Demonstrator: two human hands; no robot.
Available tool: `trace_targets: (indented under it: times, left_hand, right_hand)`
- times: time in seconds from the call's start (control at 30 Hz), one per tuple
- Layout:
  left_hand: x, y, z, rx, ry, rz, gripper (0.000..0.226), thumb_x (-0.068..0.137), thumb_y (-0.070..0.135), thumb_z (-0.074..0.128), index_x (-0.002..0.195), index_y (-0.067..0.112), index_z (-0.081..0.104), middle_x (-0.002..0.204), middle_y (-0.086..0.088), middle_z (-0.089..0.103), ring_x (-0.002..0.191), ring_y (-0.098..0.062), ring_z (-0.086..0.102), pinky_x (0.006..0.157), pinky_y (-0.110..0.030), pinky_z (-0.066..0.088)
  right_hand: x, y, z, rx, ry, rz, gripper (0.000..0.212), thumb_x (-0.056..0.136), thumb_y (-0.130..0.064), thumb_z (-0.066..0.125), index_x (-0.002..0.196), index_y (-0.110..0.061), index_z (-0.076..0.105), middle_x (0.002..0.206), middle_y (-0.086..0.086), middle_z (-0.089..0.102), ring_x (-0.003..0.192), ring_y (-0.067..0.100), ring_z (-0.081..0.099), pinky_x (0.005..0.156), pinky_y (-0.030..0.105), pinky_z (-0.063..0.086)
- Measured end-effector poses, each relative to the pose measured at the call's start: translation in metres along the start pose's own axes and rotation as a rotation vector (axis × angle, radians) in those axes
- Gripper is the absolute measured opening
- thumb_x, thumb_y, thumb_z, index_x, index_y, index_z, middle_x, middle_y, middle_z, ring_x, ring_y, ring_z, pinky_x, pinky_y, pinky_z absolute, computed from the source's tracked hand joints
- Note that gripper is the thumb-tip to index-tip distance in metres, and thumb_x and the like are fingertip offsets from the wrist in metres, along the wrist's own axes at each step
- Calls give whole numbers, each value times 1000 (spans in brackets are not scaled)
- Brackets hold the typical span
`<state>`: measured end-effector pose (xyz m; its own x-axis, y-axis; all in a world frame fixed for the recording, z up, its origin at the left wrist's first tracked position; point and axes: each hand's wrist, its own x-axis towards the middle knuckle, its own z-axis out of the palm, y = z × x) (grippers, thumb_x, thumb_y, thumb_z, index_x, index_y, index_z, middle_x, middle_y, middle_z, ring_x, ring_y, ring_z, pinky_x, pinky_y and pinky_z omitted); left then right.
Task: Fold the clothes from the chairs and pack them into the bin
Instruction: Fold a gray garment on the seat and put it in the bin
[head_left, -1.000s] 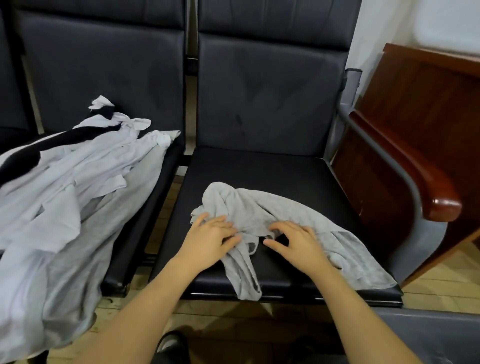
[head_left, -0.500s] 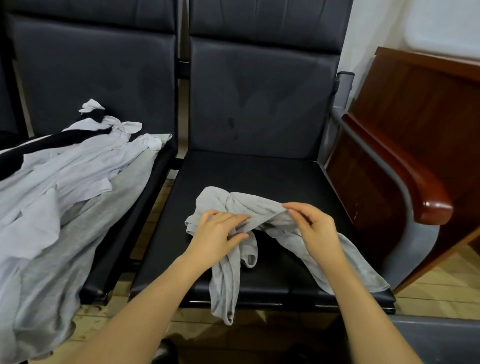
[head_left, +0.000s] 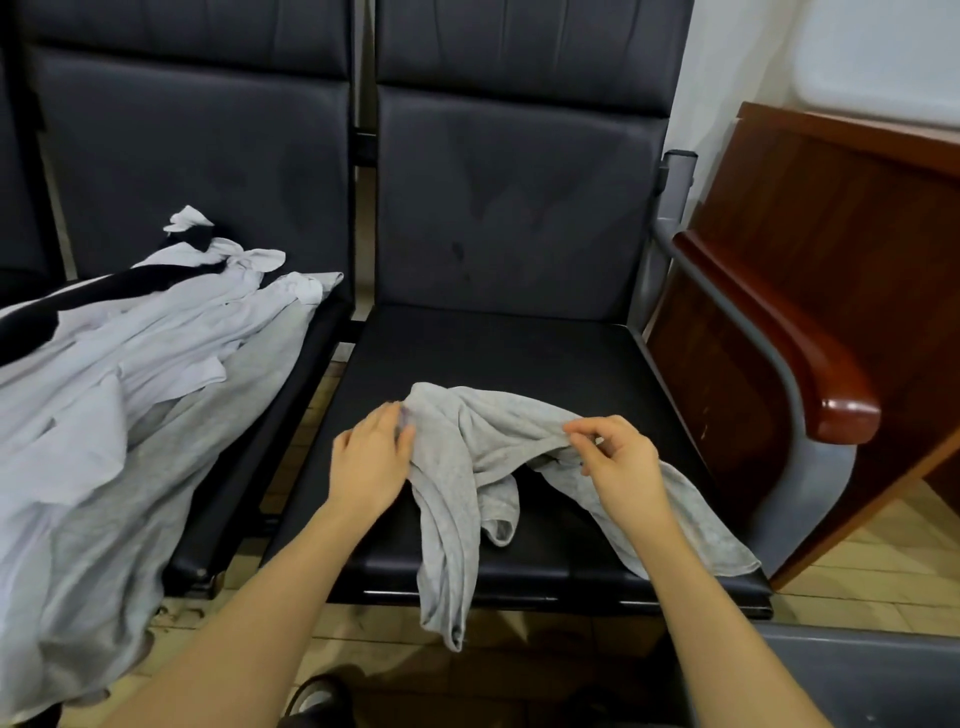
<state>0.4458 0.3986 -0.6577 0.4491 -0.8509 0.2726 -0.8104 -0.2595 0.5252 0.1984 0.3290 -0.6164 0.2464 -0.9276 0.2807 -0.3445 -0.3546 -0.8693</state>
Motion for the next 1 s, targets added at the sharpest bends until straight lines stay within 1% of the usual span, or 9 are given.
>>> trace_targets:
  times: [0.13, 0.23, 0.33, 0.43, 0.6, 0.77, 0.87, 0.93, 1.0]
  left_hand:
    - [-1, -25, -1, 30, -83, -48, 41, 98, 34, 45, 135, 18, 48, 128, 0, 54, 120, -20, 45, 101, -36, 23]
    - [-2, -25, -2, 2, -25, -27, 20, 94, 31, 53, 103, 18, 65, 101, 4, 55, 104, -19, 49, 92, -32, 25]
    - [-3, -26, -10, -151, 66, 5, 15, 90, 22, 61, 76, 18, 60, 77, 8, 52, 78, -16, 56, 84, -33, 41]
    - [-1, -18, -30, -302, 152, 90, 9, 87, 18, 66, 82, 11, 68, 80, 3, 57, 70, -10, 57, 71, -29, 50]
    - [8, 11, -65, -280, 307, 425, 17, 85, 23, 67, 93, 11, 74, 81, 3, 59, 70, -8, 55, 71, -36, 48]
    - [27, 50, -119, -286, 370, 663, 28, 89, 29, 57, 93, 7, 74, 80, 0, 59, 69, -8, 52, 66, -21, 42]
    - [28, 55, -136, -380, 339, 582, 20, 88, 25, 61, 91, 9, 73, 86, 1, 62, 76, -6, 56, 71, -19, 44]
    - [25, 55, -143, -521, 288, 417, 8, 89, 16, 63, 90, 14, 71, 86, 8, 65, 81, 2, 57, 74, -10, 43]
    - [23, 59, -146, -527, 240, 334, 9, 90, 17, 62, 91, 18, 70, 84, 13, 66, 79, 3, 59, 73, -11, 44]
  right_hand:
    - [-2, -4, 15, -75, -10, -74, 16, 90, -5, 60, 92, -17, 70, 90, -9, 54, 81, 2, 56, 73, 8, 43]
    - [-1, -7, 23, -86, -13, -93, 16, 90, -4, 59, 93, -14, 71, 93, -8, 51, 84, 0, 54, 73, 6, 41]
    - [-1, -14, 32, -67, -40, -86, 17, 89, -4, 62, 92, -18, 70, 95, -8, 49, 79, -3, 53, 70, 7, 43]
    - [-4, -27, 41, -28, -47, -107, 19, 87, -5, 65, 91, -23, 68, 97, -8, 48, 81, -5, 52, 73, 8, 44]
    - [2, -67, 53, 28, -11, -152, 18, 85, -6, 68, 101, -14, 68, 103, -9, 42, 85, -3, 53, 75, 3, 41]
    - [17, -116, 61, 66, -104, -254, 20, 85, -12, 69, 104, -14, 67, 103, -5, 41, 86, -10, 47, 76, 5, 40]
    - [23, -132, 54, 111, -32, -296, 12, 85, -11, 69, 83, -23, 69, 96, -2, 48, 81, -8, 51, 71, 7, 41]
    - [23, -138, 40, 145, 0, -285, 19, 86, -12, 68, 82, -30, 68, 96, -2, 50, 81, -8, 52, 72, 6, 40]
    - [24, -143, 25, 111, 4, -302, 14, 87, -11, 66, 86, -25, 70, 94, -4, 50, 81, -10, 52, 73, 6, 39]
